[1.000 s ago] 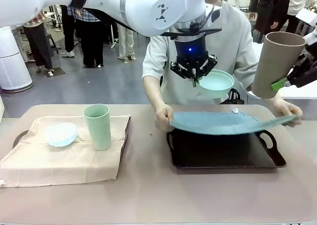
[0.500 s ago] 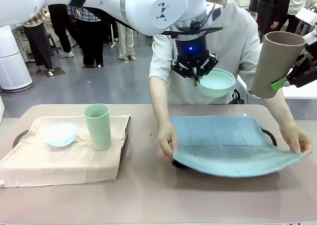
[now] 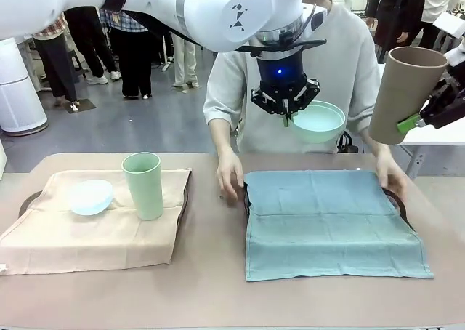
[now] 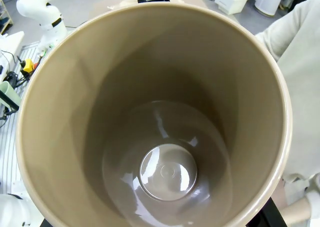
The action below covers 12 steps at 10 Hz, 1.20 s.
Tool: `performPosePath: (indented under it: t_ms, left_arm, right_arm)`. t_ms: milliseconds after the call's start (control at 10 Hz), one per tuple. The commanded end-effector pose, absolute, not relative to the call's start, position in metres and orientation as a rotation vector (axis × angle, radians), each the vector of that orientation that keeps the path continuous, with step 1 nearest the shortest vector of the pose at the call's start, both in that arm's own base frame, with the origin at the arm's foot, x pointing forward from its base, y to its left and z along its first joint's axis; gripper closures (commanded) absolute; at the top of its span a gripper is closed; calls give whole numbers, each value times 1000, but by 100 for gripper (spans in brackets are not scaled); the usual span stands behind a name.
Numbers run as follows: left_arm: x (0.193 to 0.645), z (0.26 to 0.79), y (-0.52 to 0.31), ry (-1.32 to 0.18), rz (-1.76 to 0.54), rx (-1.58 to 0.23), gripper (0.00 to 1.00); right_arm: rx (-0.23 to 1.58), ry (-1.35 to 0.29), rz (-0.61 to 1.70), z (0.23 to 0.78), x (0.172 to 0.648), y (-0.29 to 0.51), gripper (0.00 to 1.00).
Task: Set up a tray with a mat and arrange the tableware.
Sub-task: Place the Picnic Bowl and Reusable plastic cup back onto the Handle tray in front of the human's position.
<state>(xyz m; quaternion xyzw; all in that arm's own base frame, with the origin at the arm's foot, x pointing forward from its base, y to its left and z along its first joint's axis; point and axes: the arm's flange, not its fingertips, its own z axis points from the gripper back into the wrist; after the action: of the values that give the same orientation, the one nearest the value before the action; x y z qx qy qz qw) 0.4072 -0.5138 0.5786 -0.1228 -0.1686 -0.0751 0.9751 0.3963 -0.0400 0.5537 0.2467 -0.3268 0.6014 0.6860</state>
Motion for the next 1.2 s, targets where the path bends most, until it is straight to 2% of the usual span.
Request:
performPosePath:
  t_ms: [0, 1100]
  left_arm:
    - [407, 582, -511, -340, -161, -250, 100]
    - [407, 582, -511, -340, -161, -250, 100]
  right_arm:
    - [543, -724, 1343, 552, 398, -39, 80]
    - [543, -724, 1343, 552, 398, -39, 80]
